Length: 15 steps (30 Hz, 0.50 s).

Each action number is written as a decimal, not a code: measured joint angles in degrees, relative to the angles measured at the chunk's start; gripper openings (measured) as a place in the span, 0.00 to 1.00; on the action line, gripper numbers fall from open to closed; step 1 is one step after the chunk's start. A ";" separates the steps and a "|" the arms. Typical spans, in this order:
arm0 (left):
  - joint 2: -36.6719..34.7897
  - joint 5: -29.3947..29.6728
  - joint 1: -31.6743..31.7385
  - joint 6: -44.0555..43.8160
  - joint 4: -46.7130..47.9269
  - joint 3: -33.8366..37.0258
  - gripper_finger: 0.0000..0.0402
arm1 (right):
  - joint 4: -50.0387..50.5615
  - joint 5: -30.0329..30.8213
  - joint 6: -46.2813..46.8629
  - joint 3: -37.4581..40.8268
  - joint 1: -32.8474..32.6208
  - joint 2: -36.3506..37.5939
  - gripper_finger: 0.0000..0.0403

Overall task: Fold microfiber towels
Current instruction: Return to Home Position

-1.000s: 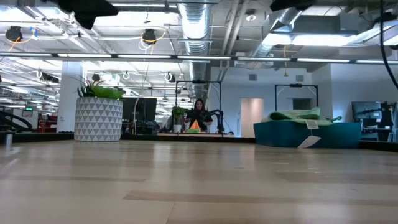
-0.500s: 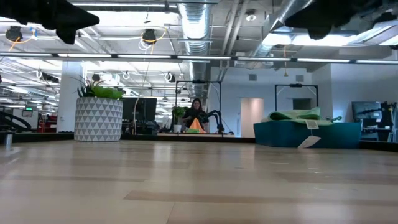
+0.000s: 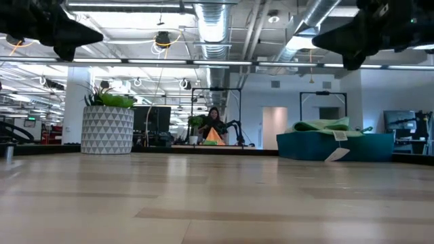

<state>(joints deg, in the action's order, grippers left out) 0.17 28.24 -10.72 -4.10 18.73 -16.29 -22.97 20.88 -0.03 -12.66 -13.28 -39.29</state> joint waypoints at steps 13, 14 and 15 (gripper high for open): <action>-0.07 -1.04 0.00 1.24 -3.35 4.06 0.00 | -22.03 0.09 0.47 12.30 3.57 -0.22 0.03; -0.07 -1.02 0.00 1.51 -3.69 5.13 0.00 | -22.19 0.02 0.43 12.28 3.73 -0.31 0.03; -0.05 -1.03 0.00 1.55 -4.31 6.31 0.00 | -22.58 0.00 -0.04 12.28 3.81 -0.39 0.03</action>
<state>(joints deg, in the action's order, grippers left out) 0.12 27.21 -10.72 -2.55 14.42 -9.98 -45.55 20.89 -0.08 -0.38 -9.47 -39.68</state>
